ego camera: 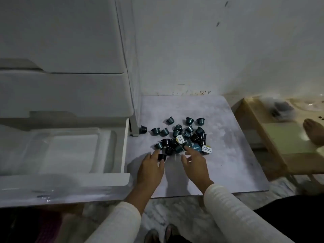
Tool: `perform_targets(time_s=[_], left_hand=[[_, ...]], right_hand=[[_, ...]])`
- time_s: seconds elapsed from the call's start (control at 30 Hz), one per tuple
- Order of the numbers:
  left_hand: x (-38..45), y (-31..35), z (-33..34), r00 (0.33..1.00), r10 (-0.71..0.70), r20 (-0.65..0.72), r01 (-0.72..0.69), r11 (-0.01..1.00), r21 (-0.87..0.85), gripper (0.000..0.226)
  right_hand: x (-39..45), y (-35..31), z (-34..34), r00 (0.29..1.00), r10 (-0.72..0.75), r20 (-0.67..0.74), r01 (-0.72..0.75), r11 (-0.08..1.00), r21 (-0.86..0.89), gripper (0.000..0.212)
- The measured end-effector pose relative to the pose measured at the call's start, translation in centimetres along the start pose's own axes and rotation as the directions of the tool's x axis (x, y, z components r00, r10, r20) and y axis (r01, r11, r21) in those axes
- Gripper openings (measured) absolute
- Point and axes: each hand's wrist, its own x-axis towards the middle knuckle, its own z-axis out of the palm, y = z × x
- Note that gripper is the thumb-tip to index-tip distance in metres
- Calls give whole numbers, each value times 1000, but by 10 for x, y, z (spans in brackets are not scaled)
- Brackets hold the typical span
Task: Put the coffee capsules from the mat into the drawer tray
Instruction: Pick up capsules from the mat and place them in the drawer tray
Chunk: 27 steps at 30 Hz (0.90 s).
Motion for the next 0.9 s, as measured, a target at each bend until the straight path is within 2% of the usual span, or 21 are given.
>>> perform_targets(time_s=[0.07, 0.17, 0.3, 0.43, 0.63, 0.9], left_hand=[[11, 3, 5, 999, -48, -6, 48, 997, -68, 43], [22, 6, 13, 997, -72, 11, 72, 994, -81, 41], [27, 0, 24, 997, -67, -28, 64, 992, -105, 30], [25, 0, 28, 991, -109, -83, 94, 981, -169, 21], [15, 0, 30, 979, -124, -159, 86, 969, -231, 24], [10, 0, 32, 972, -191, -134, 154, 957, -246, 18]], right_hand=[[12, -1, 2, 996, 94, -9, -93, 991, 95, 36], [24, 0, 6, 985, 174, 23, -175, 974, 143, 33], [33, 5, 11, 987, 161, 21, -162, 980, 117, 27], [39, 10, 14, 987, 161, 11, -161, 973, 168, 21], [43, 11, 14, 970, 243, 15, -236, 927, 290, 20], [44, 17, 20, 966, 256, 31, -252, 916, 311, 11]])
